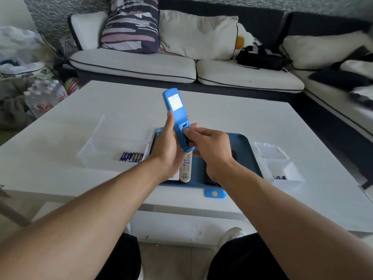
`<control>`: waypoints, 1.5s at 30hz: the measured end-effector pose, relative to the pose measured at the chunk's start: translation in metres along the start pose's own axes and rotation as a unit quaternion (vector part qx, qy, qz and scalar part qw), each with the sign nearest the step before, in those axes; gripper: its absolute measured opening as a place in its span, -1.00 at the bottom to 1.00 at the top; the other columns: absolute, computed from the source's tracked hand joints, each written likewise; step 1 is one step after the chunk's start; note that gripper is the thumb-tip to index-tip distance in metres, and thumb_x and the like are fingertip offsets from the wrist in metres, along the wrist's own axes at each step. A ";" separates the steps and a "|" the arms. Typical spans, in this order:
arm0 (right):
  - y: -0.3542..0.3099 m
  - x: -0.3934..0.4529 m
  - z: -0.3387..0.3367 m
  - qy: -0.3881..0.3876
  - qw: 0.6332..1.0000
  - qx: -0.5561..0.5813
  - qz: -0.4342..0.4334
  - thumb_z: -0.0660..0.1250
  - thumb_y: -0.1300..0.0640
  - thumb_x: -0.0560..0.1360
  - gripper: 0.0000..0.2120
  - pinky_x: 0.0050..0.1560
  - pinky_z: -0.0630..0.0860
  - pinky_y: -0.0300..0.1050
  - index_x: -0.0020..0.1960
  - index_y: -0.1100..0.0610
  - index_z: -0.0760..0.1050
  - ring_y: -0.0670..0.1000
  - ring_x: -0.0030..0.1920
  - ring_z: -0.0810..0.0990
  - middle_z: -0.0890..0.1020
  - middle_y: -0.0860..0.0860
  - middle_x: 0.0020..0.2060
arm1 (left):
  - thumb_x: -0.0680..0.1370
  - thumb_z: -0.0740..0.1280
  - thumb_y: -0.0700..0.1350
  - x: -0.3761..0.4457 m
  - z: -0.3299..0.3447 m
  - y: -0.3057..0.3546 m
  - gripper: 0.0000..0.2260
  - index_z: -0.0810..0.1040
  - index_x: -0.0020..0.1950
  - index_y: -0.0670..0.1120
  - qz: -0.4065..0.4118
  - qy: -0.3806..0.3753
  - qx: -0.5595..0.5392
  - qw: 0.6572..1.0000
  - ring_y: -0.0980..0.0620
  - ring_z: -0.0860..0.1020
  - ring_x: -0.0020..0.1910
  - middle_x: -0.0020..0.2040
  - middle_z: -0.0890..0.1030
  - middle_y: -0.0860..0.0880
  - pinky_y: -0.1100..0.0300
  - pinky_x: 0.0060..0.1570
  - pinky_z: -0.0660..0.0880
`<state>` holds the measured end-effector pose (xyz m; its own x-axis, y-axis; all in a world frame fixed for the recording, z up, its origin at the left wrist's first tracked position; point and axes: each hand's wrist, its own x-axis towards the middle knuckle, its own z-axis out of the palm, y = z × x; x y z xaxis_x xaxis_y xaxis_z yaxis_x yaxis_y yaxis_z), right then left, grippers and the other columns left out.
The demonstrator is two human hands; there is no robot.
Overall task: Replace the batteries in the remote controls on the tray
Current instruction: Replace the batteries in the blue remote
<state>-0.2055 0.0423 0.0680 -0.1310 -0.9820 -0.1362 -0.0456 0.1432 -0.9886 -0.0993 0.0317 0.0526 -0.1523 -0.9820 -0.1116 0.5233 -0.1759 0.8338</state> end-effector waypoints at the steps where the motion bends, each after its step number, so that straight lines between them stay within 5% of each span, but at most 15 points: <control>1: 0.000 0.001 0.000 -0.005 1.000 0.013 0.015 0.54 0.06 0.44 -0.94 -0.06 0.65 -0.10 -0.13 0.05 0.73 -0.04 -0.16 0.70 0.74 0.02 -0.22 | 0.67 -0.08 0.27 0.000 0.000 0.000 -0.48 0.46 0.34 -0.01 -0.002 0.001 0.001 1.000 -0.03 0.54 0.32 0.38 0.51 -0.15 0.12 0.04 0.52; 14: -0.008 0.005 -0.002 -0.063 0.991 0.052 0.108 0.55 0.04 0.43 -0.82 -0.09 0.61 -0.13 -0.01 0.10 0.71 -0.06 -0.16 0.66 0.74 0.04 -0.06 | 0.66 -0.11 0.29 0.000 -0.003 0.002 -0.44 0.23 0.59 0.10 0.044 -0.011 0.081 0.996 0.04 0.54 0.31 0.40 0.48 -0.05 0.02 0.34 0.43; 19: -0.009 0.004 -0.001 -0.072 0.989 0.046 0.119 0.54 0.01 0.44 -0.77 -0.10 0.55 -0.14 0.04 0.08 0.70 -0.09 -0.16 0.65 0.74 0.00 -0.03 | 0.67 -0.11 0.28 0.001 -0.006 0.003 -0.54 0.45 0.37 0.18 0.050 -0.004 0.094 0.994 0.09 0.58 0.23 0.43 0.49 -0.04 0.02 0.34 0.44; 23: -0.007 0.004 0.004 -0.059 0.989 0.041 0.127 0.50 0.01 0.46 -0.80 -0.10 0.60 -0.13 0.02 0.09 0.69 -0.09 -0.15 0.66 0.74 -0.02 -0.08 | 0.67 -0.09 0.27 0.004 -0.011 0.003 -0.48 0.27 0.55 0.11 0.061 0.000 0.134 0.989 -0.01 0.53 0.35 0.43 0.49 -0.01 -0.04 0.39 0.41; 27: -0.001 0.002 0.009 -0.048 0.989 0.033 0.136 0.49 0.06 0.46 -0.87 -0.26 0.59 -0.19 -0.03 0.07 0.67 -0.10 -0.21 0.64 0.69 -0.05 -0.17 | 0.67 0.00 0.26 0.005 -0.011 0.003 -0.50 0.43 0.46 0.04 0.075 0.036 0.177 0.981 -0.01 0.57 0.28 0.30 0.59 0.04 -0.08 0.38 0.44; 31: -0.005 0.002 0.002 -0.025 0.987 -0.142 -0.069 0.48 0.03 0.44 -0.94 -0.22 0.61 -0.13 -0.13 -0.02 0.72 -0.14 -0.22 0.65 0.72 -0.16 -0.24 | 0.67 0.01 0.28 0.005 -0.010 0.013 -0.51 0.57 0.24 0.00 0.059 0.085 0.143 0.984 0.00 0.63 -0.09 -0.01 0.67 -0.02 0.16 -0.11 0.60; 35: -0.017 -0.002 -0.007 -0.009 0.878 -0.371 -0.301 0.48 -0.08 0.45 -0.93 -0.20 0.52 -0.10 -0.07 -0.17 0.71 -0.12 -0.23 0.56 0.61 -0.18 -0.29 | 0.66 0.05 0.27 0.000 -0.025 0.026 -0.47 0.56 0.19 -0.13 -0.017 0.023 0.060 0.998 0.02 0.66 -0.22 -0.14 0.65 -0.05 0.13 -0.23 0.63; 40: -0.014 -0.003 -0.008 -0.082 0.823 -0.453 -0.332 0.49 -0.15 0.43 -0.87 -0.13 0.54 -0.03 -0.03 -0.21 0.70 -0.10 -0.14 0.59 0.62 -0.14 -0.19 | 0.66 0.00 0.31 -0.004 -0.037 0.029 -0.45 0.56 0.08 -0.09 -0.079 -0.001 0.062 0.995 0.03 0.63 -0.33 -0.23 0.66 0.00 0.16 -0.21 0.49; 45: -0.011 -0.004 -0.005 -0.084 0.801 -0.471 -0.360 0.50 -0.14 0.42 -0.89 -0.13 0.53 -0.08 -0.06 -0.20 0.70 -0.19 -0.14 0.57 0.62 -0.20 -0.18 | 0.64 0.01 0.33 -0.006 -0.039 0.028 -0.46 0.58 0.03 -0.06 -0.099 -0.018 0.061 0.993 0.01 0.56 -0.20 -0.15 0.60 -0.02 0.17 -0.15 0.44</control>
<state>-0.2090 0.0450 0.0796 0.3976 -0.8428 0.3627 -0.7868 -0.5165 -0.3378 -0.0512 0.0298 0.0560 -0.2733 -0.9256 -0.2617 0.3759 -0.3532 0.8567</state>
